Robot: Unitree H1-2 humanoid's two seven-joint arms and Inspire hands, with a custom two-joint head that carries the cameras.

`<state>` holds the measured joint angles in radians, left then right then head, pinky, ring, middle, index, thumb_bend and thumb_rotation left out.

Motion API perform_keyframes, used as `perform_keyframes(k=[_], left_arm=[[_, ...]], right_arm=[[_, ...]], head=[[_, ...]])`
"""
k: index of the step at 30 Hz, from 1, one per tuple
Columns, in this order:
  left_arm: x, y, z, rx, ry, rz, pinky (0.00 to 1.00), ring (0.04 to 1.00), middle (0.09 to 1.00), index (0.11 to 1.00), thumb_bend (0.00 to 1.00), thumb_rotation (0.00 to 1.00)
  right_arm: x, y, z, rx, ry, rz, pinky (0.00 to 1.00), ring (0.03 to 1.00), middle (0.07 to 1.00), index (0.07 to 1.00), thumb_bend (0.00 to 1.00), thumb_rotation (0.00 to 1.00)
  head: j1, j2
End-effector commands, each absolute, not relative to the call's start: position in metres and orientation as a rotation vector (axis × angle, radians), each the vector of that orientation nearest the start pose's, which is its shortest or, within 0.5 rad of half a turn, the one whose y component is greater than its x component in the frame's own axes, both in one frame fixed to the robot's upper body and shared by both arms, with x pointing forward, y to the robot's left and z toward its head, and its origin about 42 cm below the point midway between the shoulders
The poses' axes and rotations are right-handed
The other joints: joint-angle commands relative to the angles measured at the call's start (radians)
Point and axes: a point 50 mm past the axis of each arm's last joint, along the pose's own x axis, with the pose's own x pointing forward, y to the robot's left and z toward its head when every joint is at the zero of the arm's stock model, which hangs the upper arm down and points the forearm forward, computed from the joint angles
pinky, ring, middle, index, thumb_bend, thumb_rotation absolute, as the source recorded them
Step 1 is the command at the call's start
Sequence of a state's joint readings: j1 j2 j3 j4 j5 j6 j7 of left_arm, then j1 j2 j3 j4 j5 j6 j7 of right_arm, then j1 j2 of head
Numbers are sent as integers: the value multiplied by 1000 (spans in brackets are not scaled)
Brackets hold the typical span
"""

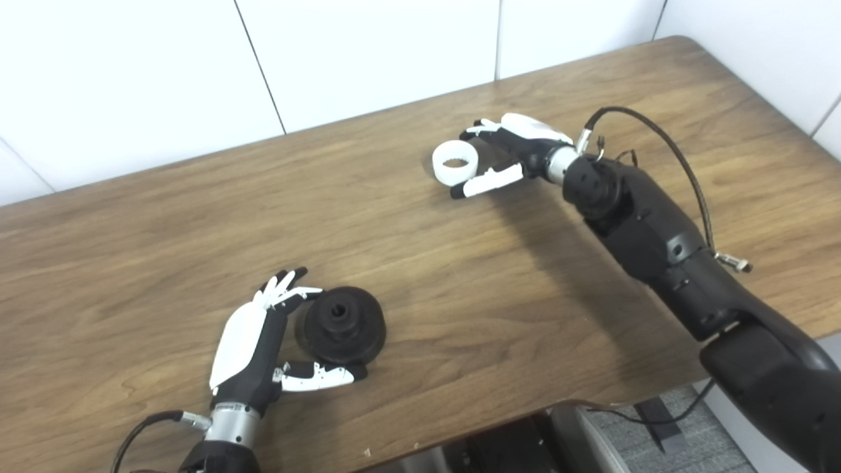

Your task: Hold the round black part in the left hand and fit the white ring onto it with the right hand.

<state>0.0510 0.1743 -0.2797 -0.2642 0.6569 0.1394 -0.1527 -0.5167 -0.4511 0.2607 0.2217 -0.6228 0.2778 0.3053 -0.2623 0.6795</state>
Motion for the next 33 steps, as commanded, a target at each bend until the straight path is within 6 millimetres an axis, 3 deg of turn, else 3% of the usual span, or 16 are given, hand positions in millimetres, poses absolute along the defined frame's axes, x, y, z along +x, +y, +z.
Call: perform_keyframes(k=[1,15,25,33], left_arm=[[256,186,143,815,-125,-293,1000,1000,956,589,866,250],[255,184,145,808,-124,-289,1000,1000,956,589,871,254],[255,183,145,807,-124,-283,1000,1000,956,591,865,255],[255,183,146,801,-127,-282,1000,1000,955,589,866,259]], right_arm=[[441,-274,212,-1159,33,186,931,1000,1000,883,1000,652],[443,-251,187,-1109,-46,30,930,974,961,814,962,536],[445,-246,176,-1071,-115,-28,913,931,914,723,813,416],[445,-252,177,-1073,-126,-25,919,929,908,713,728,397]], head=[[2,1],[18,8],[26,11],[21,12]])
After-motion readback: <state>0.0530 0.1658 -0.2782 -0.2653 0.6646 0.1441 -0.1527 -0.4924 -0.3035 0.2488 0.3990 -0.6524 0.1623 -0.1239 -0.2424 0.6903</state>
